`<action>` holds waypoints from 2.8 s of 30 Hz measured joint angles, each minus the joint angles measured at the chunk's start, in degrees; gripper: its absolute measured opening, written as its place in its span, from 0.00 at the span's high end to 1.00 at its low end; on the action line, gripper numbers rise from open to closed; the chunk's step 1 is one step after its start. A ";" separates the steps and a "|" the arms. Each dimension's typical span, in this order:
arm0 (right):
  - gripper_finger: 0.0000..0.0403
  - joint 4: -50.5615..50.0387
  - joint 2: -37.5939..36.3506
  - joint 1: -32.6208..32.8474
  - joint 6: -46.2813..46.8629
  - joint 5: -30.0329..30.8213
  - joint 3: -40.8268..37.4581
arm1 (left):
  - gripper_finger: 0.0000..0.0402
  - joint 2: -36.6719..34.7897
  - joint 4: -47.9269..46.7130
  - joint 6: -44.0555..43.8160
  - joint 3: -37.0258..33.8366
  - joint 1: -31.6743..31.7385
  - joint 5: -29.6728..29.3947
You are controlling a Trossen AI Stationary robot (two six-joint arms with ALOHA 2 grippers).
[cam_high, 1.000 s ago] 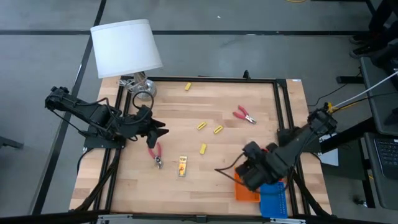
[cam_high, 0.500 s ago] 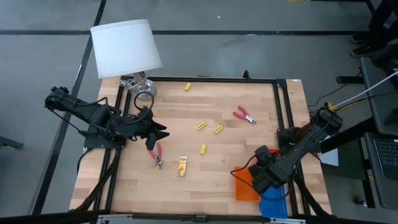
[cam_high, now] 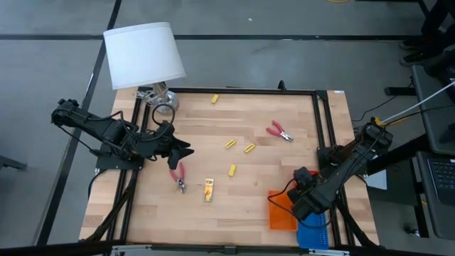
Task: Pick & Place School Supplies
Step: Put the yellow crayon box into the red basket
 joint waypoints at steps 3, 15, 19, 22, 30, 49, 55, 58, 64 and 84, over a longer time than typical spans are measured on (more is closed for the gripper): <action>0.60 3.68 -2.16 0.00 1.51 3.38 0.02 | 0.54 0.00 -0.01 -0.45 0.00 0.00 -0.10; 0.44 -1.34 -4.39 -0.06 7.01 3.15 0.04 | 0.54 0.00 0.00 -0.82 0.00 0.00 -0.13; 0.38 0.05 -4.55 -0.93 9.56 2.79 0.11 | 0.54 0.00 0.00 -0.82 0.00 0.00 0.01; 0.36 10.58 -6.41 -3.56 9.00 9.95 0.82 | 0.54 0.00 -0.01 -0.82 0.00 0.00 0.39; 0.38 54.30 -7.33 -18.67 -19.35 21.49 1.60 | 0.54 0.00 -7.61 -3.59 0.04 0.00 -0.40; 0.44 63.29 3.98 -33.56 -35.17 -2.18 17.24 | 0.54 3.69 -19.83 -13.22 -0.72 -6.52 5.79; 0.44 45.08 3.33 -30.63 -32.17 2.98 21.82 | 0.54 5.40 -3.91 -30.38 -9.80 -4.09 9.50; 0.44 42.86 3.32 -28.28 -31.85 4.31 22.27 | 0.54 7.99 5.85 -33.33 -12.51 -4.13 10.44; 0.44 36.11 3.00 -23.99 -31.88 4.36 22.27 | 0.54 16.48 8.63 -43.57 -12.67 -5.10 10.56; 0.44 31.56 -3.89 -14.40 -37.64 13.17 22.25 | 0.76 41.52 8.50 -58.25 -0.50 -5.42 11.18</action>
